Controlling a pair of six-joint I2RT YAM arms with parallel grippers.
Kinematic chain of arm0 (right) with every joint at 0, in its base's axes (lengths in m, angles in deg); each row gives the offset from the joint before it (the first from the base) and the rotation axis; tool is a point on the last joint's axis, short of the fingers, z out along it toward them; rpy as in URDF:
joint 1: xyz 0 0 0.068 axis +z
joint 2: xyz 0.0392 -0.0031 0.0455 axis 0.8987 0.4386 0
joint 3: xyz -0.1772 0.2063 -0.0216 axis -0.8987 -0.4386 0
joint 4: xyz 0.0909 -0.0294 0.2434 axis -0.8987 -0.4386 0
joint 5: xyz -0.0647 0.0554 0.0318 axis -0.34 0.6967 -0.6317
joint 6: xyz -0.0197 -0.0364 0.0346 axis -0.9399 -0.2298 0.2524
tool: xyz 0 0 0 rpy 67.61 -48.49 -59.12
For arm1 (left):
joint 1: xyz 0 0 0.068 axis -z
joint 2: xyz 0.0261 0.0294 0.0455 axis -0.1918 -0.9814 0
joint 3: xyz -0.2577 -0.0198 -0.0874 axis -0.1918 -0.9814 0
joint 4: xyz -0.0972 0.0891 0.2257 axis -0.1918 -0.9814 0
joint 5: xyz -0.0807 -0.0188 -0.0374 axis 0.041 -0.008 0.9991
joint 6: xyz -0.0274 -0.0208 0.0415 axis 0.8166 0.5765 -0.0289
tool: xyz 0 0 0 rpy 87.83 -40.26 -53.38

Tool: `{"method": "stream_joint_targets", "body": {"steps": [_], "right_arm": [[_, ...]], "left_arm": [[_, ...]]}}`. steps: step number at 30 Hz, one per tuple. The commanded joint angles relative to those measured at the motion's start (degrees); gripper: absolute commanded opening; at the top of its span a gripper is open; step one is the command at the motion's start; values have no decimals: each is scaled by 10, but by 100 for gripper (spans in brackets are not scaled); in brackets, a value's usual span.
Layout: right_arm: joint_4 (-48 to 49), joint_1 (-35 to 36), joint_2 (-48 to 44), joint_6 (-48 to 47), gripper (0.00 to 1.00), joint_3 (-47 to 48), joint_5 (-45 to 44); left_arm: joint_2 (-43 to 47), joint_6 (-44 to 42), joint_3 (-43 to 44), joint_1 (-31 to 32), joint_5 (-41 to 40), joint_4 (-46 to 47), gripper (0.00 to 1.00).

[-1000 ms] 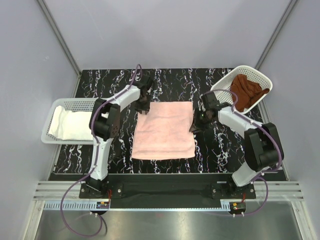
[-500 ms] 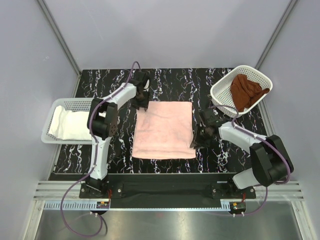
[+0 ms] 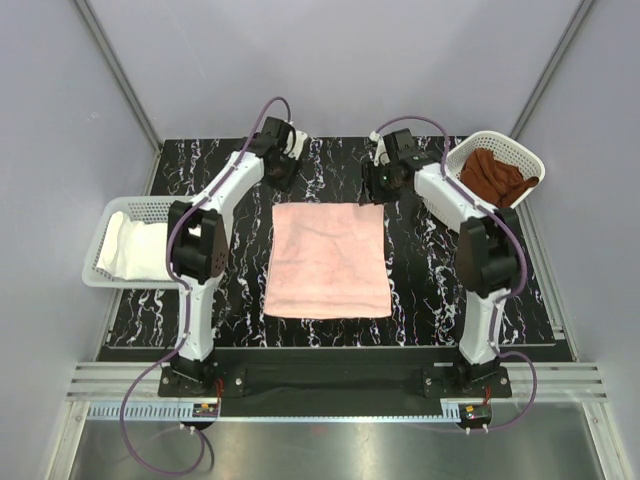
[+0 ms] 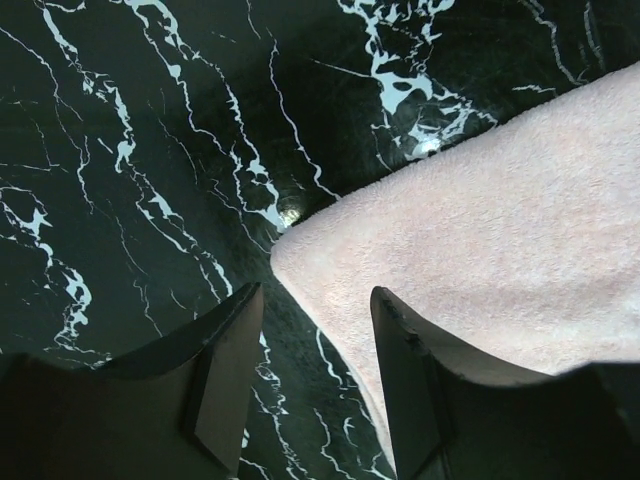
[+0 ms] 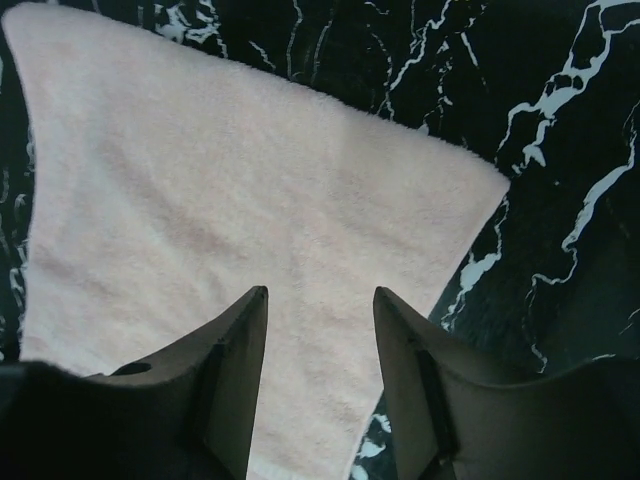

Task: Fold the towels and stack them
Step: Fold the towel

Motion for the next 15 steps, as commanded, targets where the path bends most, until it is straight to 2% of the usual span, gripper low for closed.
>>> {"method": "stream_joint_targets", "body": {"steps": [1,8,15], "right_arm": [[-64,-23,59,-76,54,78,33],[-100,-57,178,-169,51,195,59],[-162,-69,265,-220,49,294,70]], "left_arm": [[-23,-54,15,-13,13,-11,52],[-56,-96,38,-22,37,-18,49],[-89,-119,70,-24,39,-36,47]]}}
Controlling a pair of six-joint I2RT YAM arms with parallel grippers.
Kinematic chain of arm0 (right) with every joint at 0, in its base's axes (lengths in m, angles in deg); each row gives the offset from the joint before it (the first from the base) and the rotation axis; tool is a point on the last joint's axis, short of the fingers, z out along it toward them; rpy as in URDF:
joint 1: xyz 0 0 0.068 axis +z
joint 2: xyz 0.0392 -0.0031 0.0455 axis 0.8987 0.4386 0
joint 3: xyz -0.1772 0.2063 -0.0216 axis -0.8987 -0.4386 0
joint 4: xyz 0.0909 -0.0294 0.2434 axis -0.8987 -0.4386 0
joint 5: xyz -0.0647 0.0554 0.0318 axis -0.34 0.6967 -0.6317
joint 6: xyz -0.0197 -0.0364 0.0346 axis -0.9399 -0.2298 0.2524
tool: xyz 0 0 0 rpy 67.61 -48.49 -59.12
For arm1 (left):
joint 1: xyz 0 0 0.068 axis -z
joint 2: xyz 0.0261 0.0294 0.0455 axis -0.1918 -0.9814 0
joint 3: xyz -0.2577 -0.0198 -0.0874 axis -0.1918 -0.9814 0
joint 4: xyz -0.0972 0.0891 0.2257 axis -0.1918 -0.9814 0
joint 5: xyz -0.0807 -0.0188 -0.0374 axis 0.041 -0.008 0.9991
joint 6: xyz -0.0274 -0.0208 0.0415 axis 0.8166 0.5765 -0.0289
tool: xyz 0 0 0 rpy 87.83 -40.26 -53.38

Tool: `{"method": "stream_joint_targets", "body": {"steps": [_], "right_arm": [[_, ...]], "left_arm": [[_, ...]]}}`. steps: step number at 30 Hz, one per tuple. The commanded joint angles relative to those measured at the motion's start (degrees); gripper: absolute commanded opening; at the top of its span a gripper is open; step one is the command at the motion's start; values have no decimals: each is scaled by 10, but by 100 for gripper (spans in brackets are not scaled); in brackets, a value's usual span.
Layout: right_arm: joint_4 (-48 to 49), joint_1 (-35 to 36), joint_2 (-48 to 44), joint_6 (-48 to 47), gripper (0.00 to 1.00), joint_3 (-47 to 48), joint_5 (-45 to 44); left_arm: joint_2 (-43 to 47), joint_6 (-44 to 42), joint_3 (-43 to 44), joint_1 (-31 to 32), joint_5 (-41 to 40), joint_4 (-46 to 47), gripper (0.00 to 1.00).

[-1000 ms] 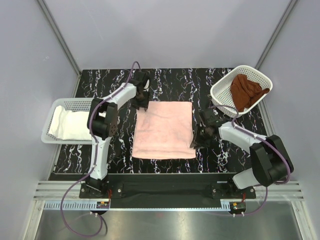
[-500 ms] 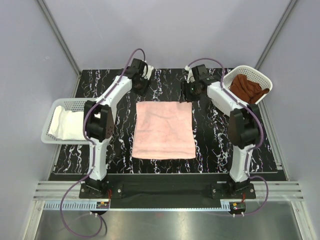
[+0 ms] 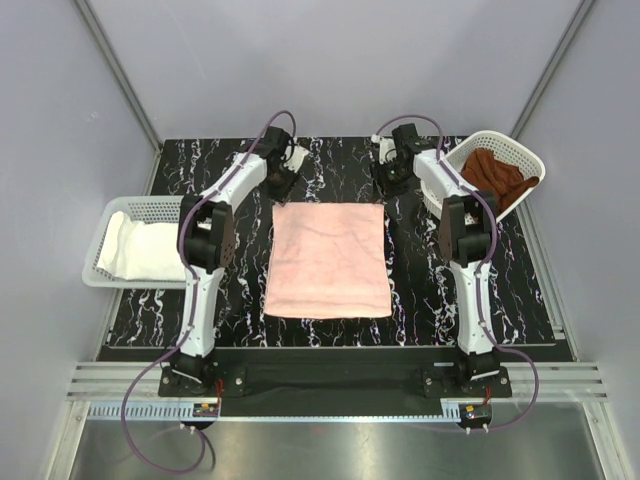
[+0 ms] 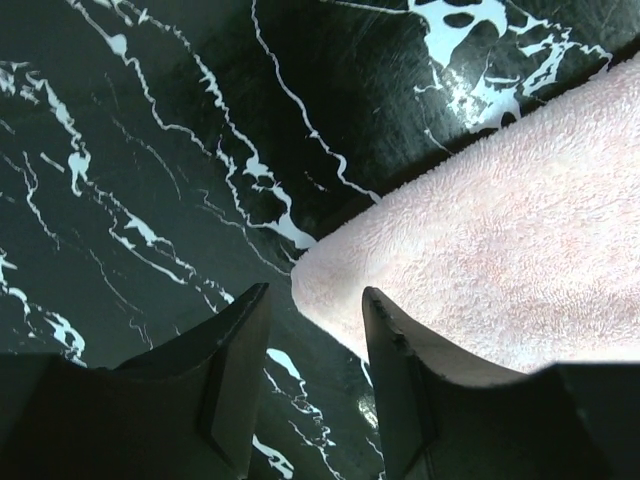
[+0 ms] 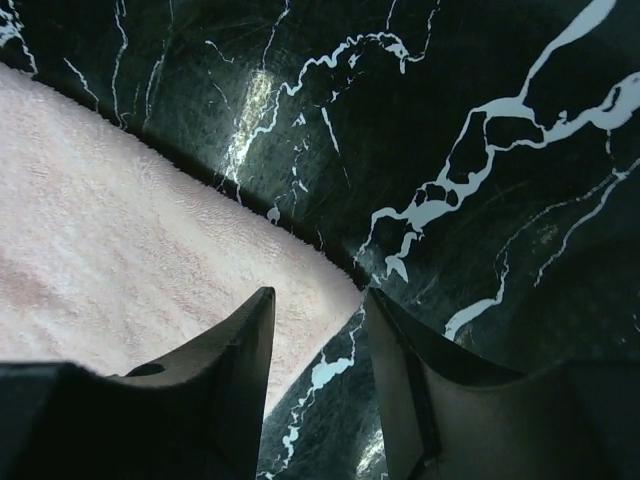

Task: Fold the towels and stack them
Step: Fold the towel

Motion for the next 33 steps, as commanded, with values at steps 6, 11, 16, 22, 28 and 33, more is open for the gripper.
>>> {"method": "stream_joint_targets", "body": {"steps": [6,11,16,22,28,33], "right_arm": [[-59,-11,55,-74,48,72,41],[-49,-11,63,-83,42,66,42],[-44,-11,68,-92,23,66,35],[-35,-16,64,-98,3,75,4],[37,-26,22,-100,0,56,-66],[73,-36,-18,-101,0,52,-66]], "left_arm": [[-30,-25,47,-5,38,0,41],[-50,-33,70,-4,38,-16,26],[-53,-43,71,-4,45,-14,3],[-52,-52,76,-5,48,-18,0],[-3,-35,76,-5,3,47,0],[35,-43,62,0,-23,102,0]]}}
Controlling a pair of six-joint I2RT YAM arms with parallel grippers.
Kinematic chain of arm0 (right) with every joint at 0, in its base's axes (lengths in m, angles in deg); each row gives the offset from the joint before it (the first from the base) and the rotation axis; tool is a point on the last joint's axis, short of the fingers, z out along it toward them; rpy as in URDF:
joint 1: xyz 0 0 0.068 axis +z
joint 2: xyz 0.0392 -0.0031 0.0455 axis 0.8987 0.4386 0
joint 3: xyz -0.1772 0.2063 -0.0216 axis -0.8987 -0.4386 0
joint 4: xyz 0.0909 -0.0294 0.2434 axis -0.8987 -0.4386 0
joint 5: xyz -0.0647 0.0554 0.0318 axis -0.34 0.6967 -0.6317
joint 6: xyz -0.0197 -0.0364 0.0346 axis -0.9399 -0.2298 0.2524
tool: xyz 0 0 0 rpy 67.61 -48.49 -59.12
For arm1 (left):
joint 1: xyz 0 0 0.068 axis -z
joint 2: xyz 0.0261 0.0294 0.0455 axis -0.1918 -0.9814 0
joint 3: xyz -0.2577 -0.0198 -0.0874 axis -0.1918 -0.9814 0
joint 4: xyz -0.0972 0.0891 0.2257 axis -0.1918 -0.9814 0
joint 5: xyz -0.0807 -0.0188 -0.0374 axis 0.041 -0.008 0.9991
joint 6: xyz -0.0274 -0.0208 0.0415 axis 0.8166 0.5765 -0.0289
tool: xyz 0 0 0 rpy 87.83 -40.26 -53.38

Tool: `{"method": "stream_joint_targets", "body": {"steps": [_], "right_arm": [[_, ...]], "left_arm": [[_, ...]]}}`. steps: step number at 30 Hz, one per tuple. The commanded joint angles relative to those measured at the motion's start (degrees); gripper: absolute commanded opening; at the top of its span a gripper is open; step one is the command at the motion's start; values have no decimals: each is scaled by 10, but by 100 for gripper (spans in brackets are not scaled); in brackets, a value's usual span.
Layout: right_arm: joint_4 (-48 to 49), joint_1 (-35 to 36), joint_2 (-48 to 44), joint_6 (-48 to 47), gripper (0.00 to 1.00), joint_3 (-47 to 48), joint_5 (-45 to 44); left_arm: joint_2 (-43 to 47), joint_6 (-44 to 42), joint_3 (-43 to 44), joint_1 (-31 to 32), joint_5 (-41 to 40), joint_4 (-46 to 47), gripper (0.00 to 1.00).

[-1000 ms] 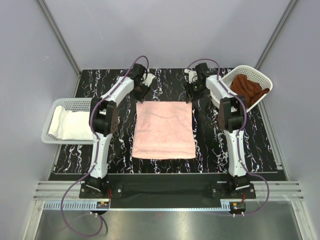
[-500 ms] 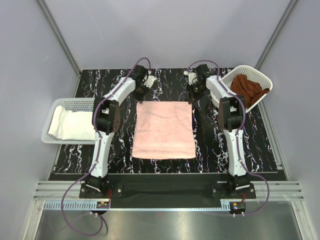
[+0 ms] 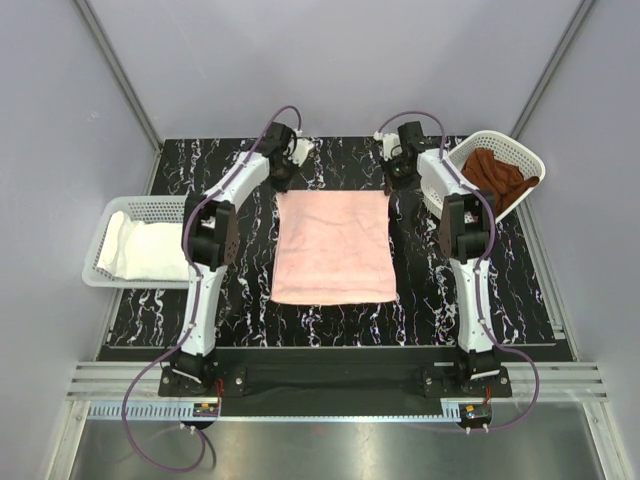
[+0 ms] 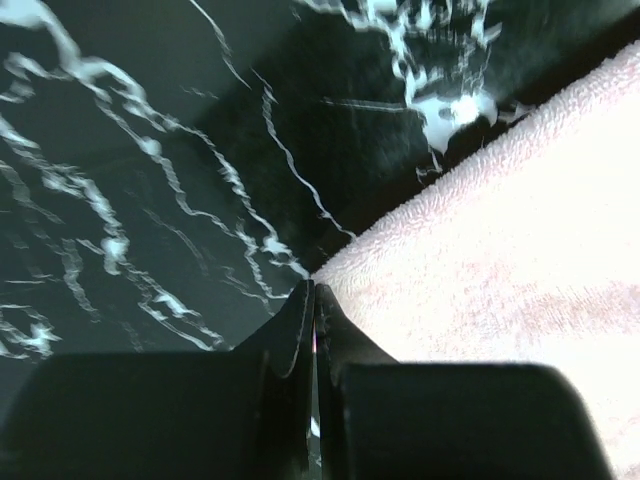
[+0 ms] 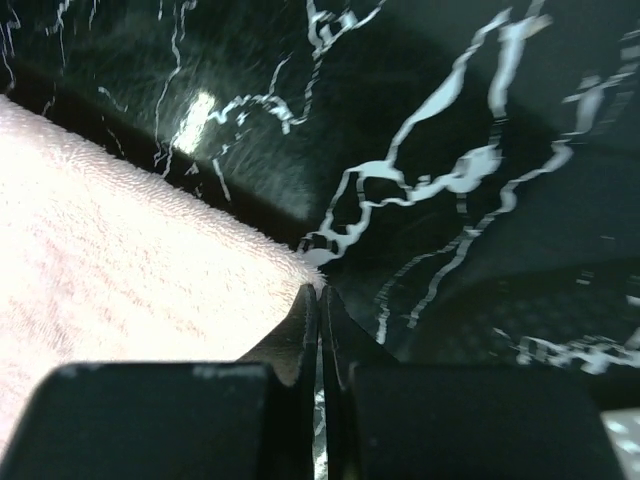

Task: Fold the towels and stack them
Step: Fold the towel

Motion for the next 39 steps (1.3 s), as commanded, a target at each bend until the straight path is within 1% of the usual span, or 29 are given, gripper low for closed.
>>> {"method": "stream_joint_targets", "body": {"steps": [1,7,11,15,21,27,30,31,36,39], "right_arm": [[47,-17,-71,-16,0,6,-34],[55,-17,-89,-17,0,-16,-28],[96,-16,-131,-17,0,-60,-36],[97,-16,-152,-16,0,-68,-30],[118,-17,-204,-20,0,-123,-37],[137,-16,-267,8,0,-205,-13],[135,-15,-296,32,0,-240,7],[139,-15,-304,45,0,-264,8],[163,-10,-365,81,0,-349,7],[163,-2,-398,96,0,-410,-5]], "left_arm": [[79,-9,16,1,-55,67,0],[99,-24,10,13,-79,83,0],[118,-33,-18,21,-99,107,0],[132,-32,-36,26,-102,120,0],[162,-36,-74,31,-116,133,0],[207,-25,-111,38,-105,117,0],[227,-14,-132,41,-106,106,0],[241,-13,-141,42,-106,107,0],[279,-1,-215,50,-103,107,0],[324,10,-274,55,-92,120,0]]}}
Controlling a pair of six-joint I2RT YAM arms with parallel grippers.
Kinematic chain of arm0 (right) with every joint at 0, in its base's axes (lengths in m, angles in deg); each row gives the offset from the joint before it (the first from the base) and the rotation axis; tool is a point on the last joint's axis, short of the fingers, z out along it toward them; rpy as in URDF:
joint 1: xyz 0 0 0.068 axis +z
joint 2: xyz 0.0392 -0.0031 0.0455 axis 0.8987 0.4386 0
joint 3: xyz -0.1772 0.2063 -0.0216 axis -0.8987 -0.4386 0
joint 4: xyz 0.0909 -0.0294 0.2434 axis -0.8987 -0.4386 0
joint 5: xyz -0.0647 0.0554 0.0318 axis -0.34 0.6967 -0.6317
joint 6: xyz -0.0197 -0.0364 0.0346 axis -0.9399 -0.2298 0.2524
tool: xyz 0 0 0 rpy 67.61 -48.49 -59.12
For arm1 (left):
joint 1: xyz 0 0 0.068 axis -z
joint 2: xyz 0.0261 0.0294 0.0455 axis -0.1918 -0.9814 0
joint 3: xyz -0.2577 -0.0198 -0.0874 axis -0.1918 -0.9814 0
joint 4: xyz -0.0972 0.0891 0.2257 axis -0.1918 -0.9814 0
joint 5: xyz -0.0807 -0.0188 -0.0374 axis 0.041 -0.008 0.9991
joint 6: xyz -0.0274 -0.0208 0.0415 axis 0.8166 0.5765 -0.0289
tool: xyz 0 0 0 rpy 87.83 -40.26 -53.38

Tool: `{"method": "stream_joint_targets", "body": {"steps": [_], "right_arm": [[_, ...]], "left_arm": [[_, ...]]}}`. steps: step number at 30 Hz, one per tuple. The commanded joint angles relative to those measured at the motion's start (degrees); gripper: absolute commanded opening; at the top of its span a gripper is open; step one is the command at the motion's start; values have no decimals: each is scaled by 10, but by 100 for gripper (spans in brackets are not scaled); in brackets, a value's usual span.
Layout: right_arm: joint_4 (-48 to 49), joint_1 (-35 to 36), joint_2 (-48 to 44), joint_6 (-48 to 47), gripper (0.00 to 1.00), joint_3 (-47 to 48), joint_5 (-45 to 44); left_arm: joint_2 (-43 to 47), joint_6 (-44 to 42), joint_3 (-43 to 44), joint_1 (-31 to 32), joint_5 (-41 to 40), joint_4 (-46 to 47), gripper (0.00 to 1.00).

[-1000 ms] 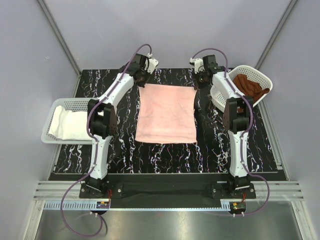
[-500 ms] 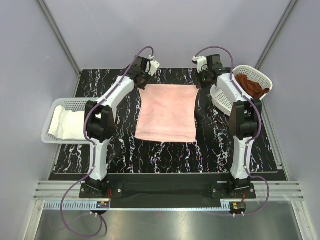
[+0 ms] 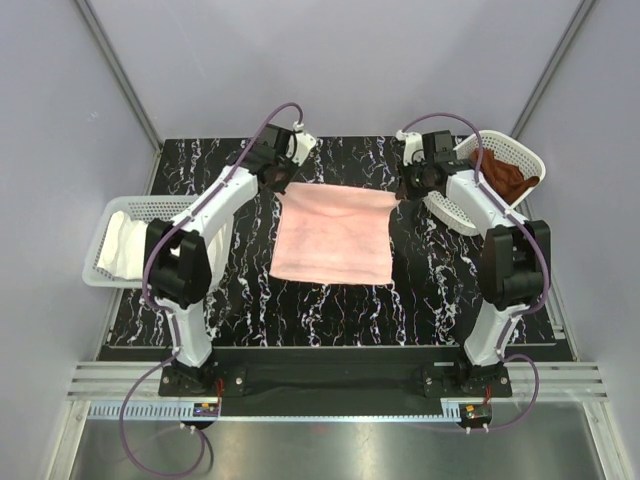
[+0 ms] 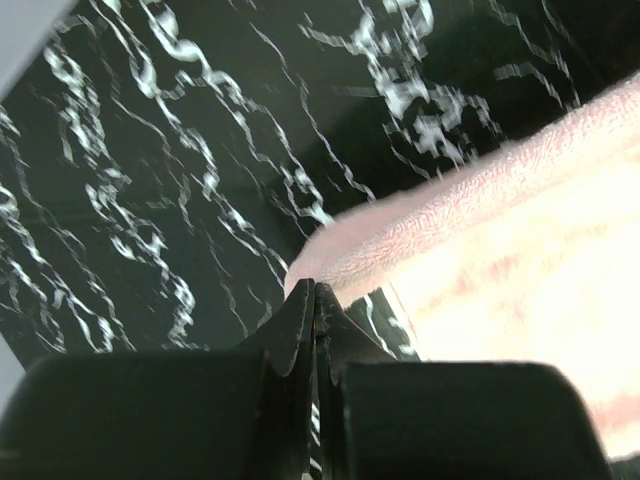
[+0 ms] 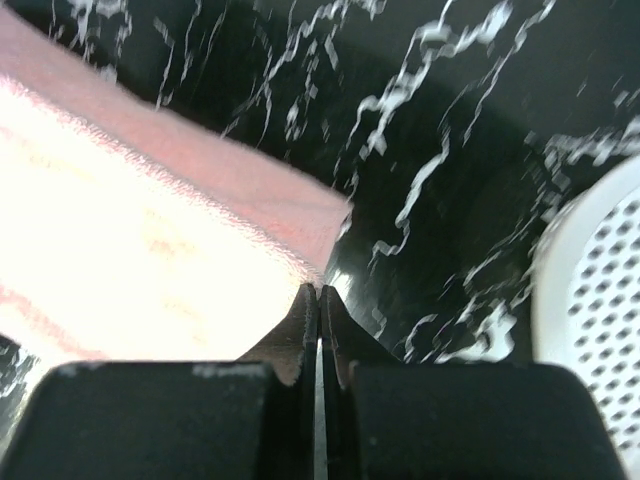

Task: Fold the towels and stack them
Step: Fold the towel

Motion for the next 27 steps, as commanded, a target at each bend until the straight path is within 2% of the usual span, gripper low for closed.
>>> {"method": "stream_joint_targets", "body": {"steps": [1,14,18,27], "right_arm": [[15,7,-61,36,0,-53,-19],[4,78,-184,110,0,-207,-60],[11,95,-184,139,1,-248,-66],[-26,98,-192,169,0,-256,-81]], "left_arm": [[62,16,-54,0,-3,15,0],[186,78,-250,39,7,15,0],[200,92,-284,44,12,11,0],[223,127,-326,56,43,-5,0]]}}
